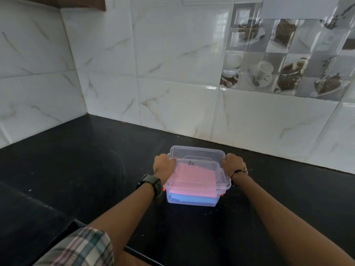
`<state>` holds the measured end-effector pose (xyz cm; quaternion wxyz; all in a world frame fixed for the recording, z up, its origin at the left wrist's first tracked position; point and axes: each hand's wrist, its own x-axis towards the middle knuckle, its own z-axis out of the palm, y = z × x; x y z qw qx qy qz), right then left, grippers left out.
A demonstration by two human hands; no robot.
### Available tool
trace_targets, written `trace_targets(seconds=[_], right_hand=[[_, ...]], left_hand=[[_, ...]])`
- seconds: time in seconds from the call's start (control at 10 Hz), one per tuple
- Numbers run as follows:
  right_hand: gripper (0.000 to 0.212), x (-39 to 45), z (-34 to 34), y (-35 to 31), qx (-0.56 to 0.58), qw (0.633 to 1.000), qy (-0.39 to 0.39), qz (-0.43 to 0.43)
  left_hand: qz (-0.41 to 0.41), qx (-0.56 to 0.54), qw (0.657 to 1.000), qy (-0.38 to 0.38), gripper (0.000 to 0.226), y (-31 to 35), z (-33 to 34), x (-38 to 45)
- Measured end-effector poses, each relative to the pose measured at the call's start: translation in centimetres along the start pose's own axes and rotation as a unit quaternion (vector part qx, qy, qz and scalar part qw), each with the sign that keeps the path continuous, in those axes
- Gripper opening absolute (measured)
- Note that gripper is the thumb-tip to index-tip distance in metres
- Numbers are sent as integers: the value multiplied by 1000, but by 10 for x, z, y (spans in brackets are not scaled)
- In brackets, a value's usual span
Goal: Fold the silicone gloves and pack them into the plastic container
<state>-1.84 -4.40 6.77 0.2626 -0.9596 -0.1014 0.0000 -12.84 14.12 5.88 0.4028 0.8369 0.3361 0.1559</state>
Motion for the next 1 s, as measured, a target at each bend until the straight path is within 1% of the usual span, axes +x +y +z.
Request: trace_targets(seconds=[0.1, 0.2, 0.3, 0.6, 0.7, 0.8, 0.9, 1.0], right_hand=[[32, 1, 9, -4, -41, 999, -12, -3], [32, -2, 21, -4, -61, 998, -26, -3], [33, -5, 26, -1, -68, 998, -18, -6], [33, -11, 37, -2, -124, 992, 16, -22], [32, -14, 38, -4, -142, 990, 17, -16], [31, -13, 41, -4, -157, 987, 30, -20], [31, -15, 42, -3, -143, 990, 12, -7], [38, -10, 36, -5, -126, 991, 38, -6]], left_hand=[[-22, 34, 999, -19, 33, -6, 3, -2], [-35, 73, 997, -16, 38, -9, 4, -5], [-40, 92, 995, -12, 40, -7, 5, -8], [-43, 121, 991, 39, 39, -12, 19, -14], [-48, 128, 990, 29, 36, -17, 20, -11], [-25, 162, 986, 12, 31, -23, 25, -4], [-30, 187, 982, 6, 31, -28, 30, -4], [-33, 177, 982, 58, 33, -20, 28, -8]])
